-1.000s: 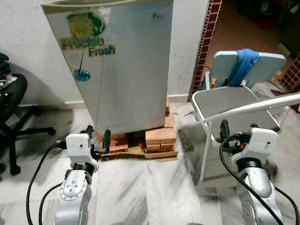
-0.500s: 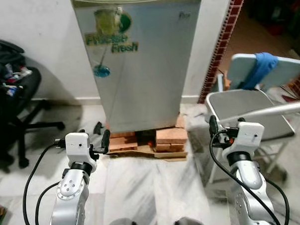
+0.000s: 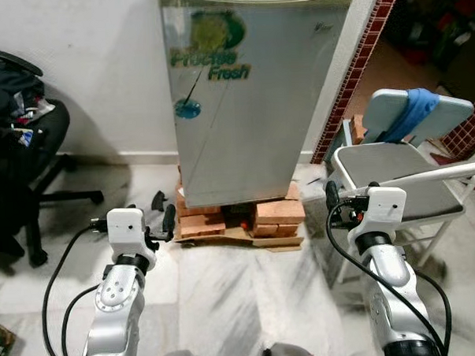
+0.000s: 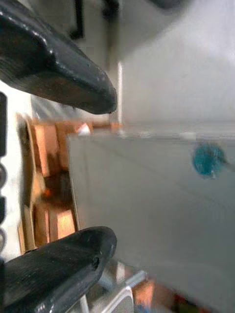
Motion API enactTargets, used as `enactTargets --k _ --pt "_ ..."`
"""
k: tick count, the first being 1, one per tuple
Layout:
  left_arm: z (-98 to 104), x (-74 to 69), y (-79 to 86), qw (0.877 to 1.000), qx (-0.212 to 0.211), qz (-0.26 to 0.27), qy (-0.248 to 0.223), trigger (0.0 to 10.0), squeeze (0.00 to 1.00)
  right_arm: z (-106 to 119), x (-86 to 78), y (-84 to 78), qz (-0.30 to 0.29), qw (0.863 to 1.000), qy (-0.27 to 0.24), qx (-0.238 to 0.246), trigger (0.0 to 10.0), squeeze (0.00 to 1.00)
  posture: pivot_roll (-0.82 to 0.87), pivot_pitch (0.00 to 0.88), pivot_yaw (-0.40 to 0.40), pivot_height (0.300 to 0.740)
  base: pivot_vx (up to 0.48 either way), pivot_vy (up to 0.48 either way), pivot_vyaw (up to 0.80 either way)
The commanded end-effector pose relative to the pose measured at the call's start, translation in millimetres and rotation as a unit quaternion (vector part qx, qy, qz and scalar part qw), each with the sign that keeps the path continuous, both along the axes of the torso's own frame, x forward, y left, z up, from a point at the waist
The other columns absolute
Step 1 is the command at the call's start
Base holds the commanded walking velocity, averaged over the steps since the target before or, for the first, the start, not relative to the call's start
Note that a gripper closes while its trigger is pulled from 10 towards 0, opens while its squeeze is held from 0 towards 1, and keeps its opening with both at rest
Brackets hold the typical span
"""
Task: Restocking fridge
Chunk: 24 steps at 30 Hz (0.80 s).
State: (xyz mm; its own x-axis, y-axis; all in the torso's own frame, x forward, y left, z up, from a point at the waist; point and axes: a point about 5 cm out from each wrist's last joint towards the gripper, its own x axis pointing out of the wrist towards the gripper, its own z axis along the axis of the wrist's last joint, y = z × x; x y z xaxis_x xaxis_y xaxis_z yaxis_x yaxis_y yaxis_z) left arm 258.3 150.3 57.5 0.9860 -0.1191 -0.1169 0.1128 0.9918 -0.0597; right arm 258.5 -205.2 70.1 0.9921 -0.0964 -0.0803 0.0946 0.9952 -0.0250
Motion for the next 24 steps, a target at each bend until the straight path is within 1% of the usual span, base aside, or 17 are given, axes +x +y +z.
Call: enactTargets --k 1,6,9,20,24 --pt "0 1.3 8.1 1.000 0.010 0.010 0.000 10.0 0.00 2 2.9 2.4 0.004 1.000 -0.005 0.003 10.0 0.00 0.01 0.000 -0.043 0.740 0.000 0.480 -0.54" --pt "1 0.3 10.4 1.000 0.014 0.005 0.001 10.0 0.00 2 4.2 7.2 0.014 1.000 -0.009 0.002 10.0 0.00 0.00 0.000 -0.009 0.740 0.000 0.480 -0.67" --pt "0 -1.5 10.9 1.000 0.015 -0.008 0.004 10.0 0.00 1 5.7 10.2 0.017 1.000 -0.012 0.007 10.0 0.00 0.00 0.000 0.018 0.740 0.000 0.480 -0.68" --pt "-2 -3.1 13.0 1.000 0.012 -0.014 0.017 10.0 0.00 1 1.5 12.9 0.015 1.000 -0.014 0.013 10.0 0.00 -0.01 0.000 0.037 0.740 0.000 0.480 -0.70" --pt "-3 -3.6 11.8 1.000 0.010 -0.016 0.019 10.0 0.00 0 0.9 11.2 0.012 1.000 -0.013 0.013 10.0 0.00 0.00 0.000 0.028 0.740 0.000 0.480 -0.80"
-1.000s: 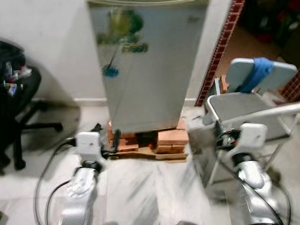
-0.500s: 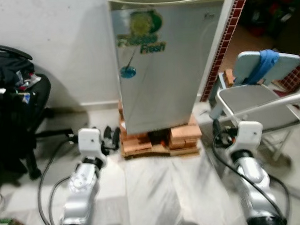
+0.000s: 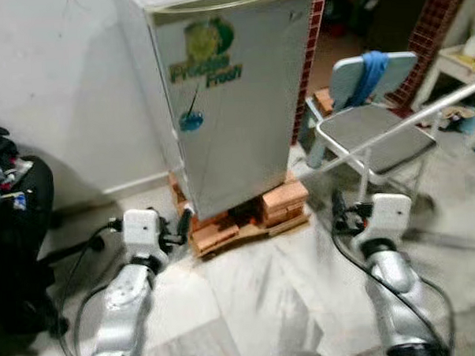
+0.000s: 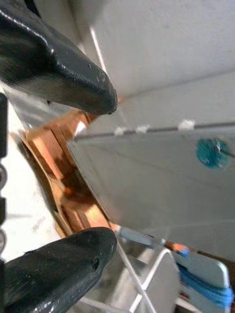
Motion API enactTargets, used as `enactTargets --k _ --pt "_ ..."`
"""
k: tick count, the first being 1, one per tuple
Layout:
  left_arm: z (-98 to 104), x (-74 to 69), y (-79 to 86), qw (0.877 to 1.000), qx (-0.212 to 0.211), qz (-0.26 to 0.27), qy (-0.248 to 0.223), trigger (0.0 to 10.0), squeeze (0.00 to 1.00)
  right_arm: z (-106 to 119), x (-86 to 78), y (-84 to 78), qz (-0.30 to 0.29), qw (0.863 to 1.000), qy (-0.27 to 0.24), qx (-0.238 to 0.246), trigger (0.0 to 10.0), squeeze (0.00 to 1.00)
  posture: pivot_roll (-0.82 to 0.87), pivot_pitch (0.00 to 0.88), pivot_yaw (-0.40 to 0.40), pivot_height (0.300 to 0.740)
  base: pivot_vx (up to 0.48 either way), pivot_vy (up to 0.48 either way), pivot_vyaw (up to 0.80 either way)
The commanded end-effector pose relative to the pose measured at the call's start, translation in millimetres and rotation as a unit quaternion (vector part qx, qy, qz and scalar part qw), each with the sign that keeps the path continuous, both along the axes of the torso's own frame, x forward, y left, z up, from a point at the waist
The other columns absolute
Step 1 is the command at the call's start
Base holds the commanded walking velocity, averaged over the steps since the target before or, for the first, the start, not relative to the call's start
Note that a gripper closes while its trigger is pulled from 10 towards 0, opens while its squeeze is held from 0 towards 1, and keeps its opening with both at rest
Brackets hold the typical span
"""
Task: Restocking fridge
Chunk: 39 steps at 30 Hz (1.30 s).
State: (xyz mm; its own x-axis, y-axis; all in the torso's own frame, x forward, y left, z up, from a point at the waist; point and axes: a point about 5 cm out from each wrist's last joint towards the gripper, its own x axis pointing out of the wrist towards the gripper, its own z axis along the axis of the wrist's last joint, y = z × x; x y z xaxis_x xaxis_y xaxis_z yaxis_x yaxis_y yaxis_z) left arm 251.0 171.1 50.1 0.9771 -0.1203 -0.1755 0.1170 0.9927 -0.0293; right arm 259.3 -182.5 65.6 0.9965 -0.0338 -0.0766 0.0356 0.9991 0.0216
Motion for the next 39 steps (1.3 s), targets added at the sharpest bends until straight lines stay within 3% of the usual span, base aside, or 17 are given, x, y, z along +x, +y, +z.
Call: enactTargets --k 1,6,22,26,32,39 --pt "5 3.7 -9.1 1.000 -0.009 -0.012 -0.009 10.0 0.00 5 0.2 -11.9 -0.018 1.000 -0.009 -0.010 10.0 0.00 0.00 0.000 0.027 0.740 0.000 0.480 -0.80" --pt "0 3.2 -4.6 1.000 0.011 0.008 0.015 10.0 0.00 6 0.9 -12.1 -0.009 1.000 -0.010 -0.012 10.0 0.00 0.00 0.000 0.024 0.740 0.000 0.478 -0.80" --pt "0 5.6 -6.6 1.000 -0.001 0.007 0.014 10.0 0.00 7 2.0 -13.0 -0.007 1.000 -0.009 -0.011 10.0 0.00 0.01 0.000 0.006 0.740 0.000 0.470 -0.74" --pt "4 5.1 -4.9 1.000 -0.013 0.015 -0.005 10.0 0.00 6 2.2 -13.4 -0.004 1.000 -0.008 -0.013 10.0 0.00 0.02 0.000 -0.012 0.740 0.000 0.466 -0.43" --pt "-6 -4.9 21.4 0.998 0.028 0.050 0.009 10.0 0.00 8 8.3 -10.2 0.022 0.999 -0.005 -0.024 10.0 0.00 0.05 0.000 -0.051 0.740 0.000 0.000 0.00" --pt "-7 -8.0 24.1 0.999 0.023 0.045 0.016 10.0 0.00 8 8.6 -10.8 0.022 0.999 -0.005 -0.025 10.0 0.00 0.05 0.000 -0.045 0.740 0.000 0.206 -0.21"
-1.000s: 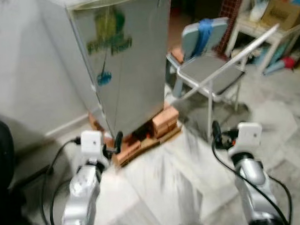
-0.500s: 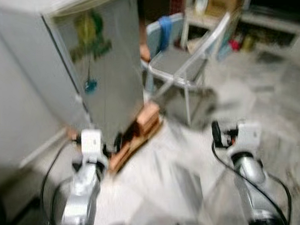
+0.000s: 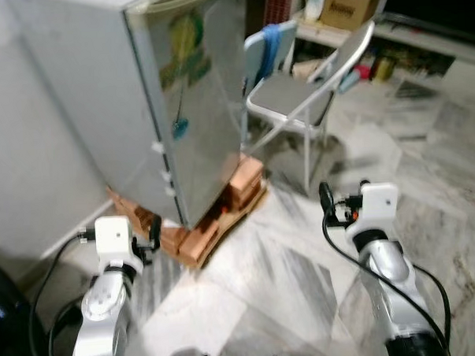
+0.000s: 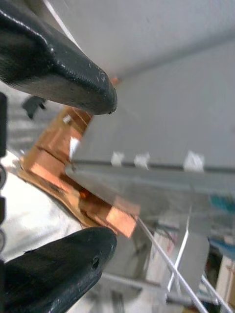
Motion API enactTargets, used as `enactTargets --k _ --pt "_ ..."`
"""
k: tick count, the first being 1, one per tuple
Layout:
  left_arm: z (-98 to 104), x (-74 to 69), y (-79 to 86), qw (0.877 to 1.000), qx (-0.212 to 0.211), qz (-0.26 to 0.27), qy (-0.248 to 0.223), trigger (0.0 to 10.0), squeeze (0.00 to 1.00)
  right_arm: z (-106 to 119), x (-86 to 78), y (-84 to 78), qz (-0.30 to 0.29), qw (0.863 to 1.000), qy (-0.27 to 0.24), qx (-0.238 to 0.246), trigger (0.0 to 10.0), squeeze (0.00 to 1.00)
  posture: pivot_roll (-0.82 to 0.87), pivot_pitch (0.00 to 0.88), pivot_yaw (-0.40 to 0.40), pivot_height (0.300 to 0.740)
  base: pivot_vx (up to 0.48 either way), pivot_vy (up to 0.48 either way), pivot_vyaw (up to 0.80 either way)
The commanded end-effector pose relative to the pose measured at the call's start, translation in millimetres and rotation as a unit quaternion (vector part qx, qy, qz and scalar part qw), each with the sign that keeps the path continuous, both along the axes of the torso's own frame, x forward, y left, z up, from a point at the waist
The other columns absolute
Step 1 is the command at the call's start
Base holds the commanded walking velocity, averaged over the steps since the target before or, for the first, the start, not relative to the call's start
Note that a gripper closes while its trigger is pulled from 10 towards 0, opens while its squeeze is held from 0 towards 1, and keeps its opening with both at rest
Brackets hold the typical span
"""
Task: Restocking fridge
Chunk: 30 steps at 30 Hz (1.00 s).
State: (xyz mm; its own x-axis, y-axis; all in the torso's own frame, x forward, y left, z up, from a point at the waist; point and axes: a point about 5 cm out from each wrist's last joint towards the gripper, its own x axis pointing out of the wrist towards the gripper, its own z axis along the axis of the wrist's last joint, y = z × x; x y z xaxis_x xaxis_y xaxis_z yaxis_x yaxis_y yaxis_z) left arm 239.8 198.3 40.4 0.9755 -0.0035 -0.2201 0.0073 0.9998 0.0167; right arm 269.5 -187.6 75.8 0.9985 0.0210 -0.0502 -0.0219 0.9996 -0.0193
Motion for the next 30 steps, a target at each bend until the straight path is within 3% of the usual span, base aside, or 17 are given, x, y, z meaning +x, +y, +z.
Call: enactTargets --k 1,12,21,30 --pt "3 4.2 -4.5 1.000 0.000 -0.013 -0.005 10.0 0.00 -2 -2.1 -6.0 -0.009 1.000 0.008 -0.006 10.0 0.00 0.04 0.000 -0.037 0.740 0.000 0.480 -0.80" --pt "5 9.4 -14.0 0.999 0.012 -0.046 -0.020 10.0 0.00 1 -4.4 -6.3 -0.015 1.000 0.000 -0.015 10.0 0.00 0.03 0.000 -0.023 0.740 0.000 0.441 -0.79" --pt "6 8.2 -14.7 0.998 0.022 -0.057 -0.030 10.0 0.00 0 -4.3 -3.9 -0.012 1.000 0.001 -0.015 10.0 0.00 0.03 0.000 -0.023 0.740 0.370 0.300 -0.77" --pt "6 7.9 -16.1 0.997 0.025 -0.059 -0.034 10.0 0.00 0 -4.9 -3.4 -0.012 1.000 0.002 -0.016 10.0 0.00 0.03 0.000 -0.019 0.740 0.460 0.000 -0.66"
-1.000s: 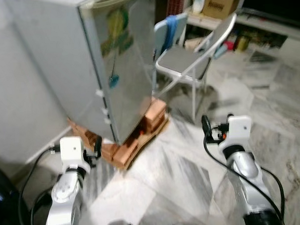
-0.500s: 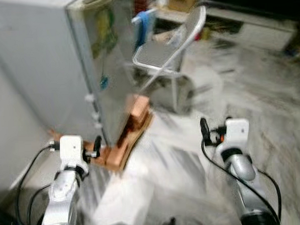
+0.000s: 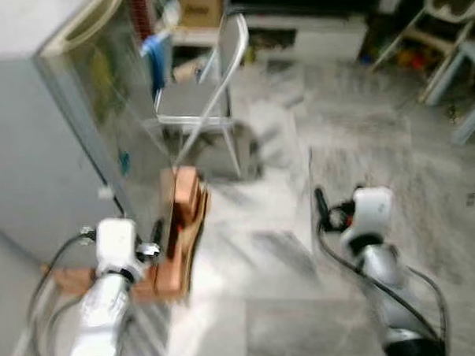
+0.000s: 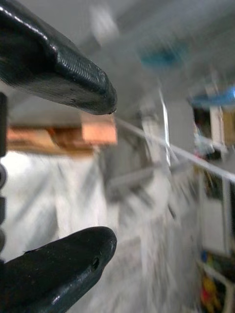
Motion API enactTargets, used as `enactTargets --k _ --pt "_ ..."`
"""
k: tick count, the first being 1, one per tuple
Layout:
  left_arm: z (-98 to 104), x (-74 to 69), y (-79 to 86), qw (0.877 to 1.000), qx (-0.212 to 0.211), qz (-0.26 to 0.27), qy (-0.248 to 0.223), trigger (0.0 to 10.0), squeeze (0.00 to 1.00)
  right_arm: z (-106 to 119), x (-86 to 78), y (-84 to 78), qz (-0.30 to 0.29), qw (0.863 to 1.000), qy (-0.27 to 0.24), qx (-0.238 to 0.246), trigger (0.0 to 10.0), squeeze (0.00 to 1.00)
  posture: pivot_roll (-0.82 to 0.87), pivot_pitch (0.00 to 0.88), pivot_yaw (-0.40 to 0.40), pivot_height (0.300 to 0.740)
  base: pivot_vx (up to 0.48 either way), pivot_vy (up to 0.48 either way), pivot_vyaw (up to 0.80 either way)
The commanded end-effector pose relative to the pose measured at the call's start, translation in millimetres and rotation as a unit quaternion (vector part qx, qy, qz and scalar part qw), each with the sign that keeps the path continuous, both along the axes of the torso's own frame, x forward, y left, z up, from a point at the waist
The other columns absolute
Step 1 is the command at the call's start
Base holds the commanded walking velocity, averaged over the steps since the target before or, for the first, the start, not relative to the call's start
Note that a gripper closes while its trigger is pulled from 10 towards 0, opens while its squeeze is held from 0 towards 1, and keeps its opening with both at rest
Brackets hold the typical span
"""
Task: Restocking fridge
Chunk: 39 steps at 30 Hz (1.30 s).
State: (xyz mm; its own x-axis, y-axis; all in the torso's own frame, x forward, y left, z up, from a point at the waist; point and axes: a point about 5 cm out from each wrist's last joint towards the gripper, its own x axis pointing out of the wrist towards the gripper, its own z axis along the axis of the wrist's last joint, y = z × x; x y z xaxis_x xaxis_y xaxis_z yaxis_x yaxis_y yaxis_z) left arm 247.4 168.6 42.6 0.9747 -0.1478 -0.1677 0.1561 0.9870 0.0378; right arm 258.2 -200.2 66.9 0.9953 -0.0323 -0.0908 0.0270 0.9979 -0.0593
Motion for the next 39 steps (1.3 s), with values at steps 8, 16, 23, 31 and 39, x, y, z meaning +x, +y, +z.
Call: enactTargets --k 8,16,23,31,39 --pt "3 0.6 18.1 0.999 0.006 0.041 -0.005 10.0 0.00 9 6.3 9.1 0.013 1.000 -0.017 0.005 10.0 0.00 0.03 0.000 -0.021 0.740 0.327 0.144 -0.77" --pt "4 0.9 20.3 0.999 0.007 0.050 -0.007 10.0 0.00 8 7.4 9.0 0.013 1.000 -0.015 0.006 10.0 0.00 0.03 0.000 -0.020 0.740 0.000 0.033 -0.05" --pt "3 -0.6 24.7 0.997 0.006 0.072 -0.002 10.0 0.00 8 7.3 9.2 0.013 1.000 -0.015 0.008 10.0 0.00 0.03 0.000 -0.018 0.740 0.000 0.000 0.00" --pt "1 -5.9 29.4 0.997 0.003 0.082 0.005 10.0 0.00 7 7.3 10.3 0.021 1.000 -0.013 0.004 10.0 0.00 0.03 0.000 -0.018 0.740 0.000 0.442 0.00" --pt "0 -5.1 26.0 0.997 0.004 0.071 0.005 10.0 0.00 7 7.4 10.6 0.022 1.000 -0.012 0.006 10.0 0.00 0.03 0.000 -0.014 0.740 0.000 0.462 0.00"
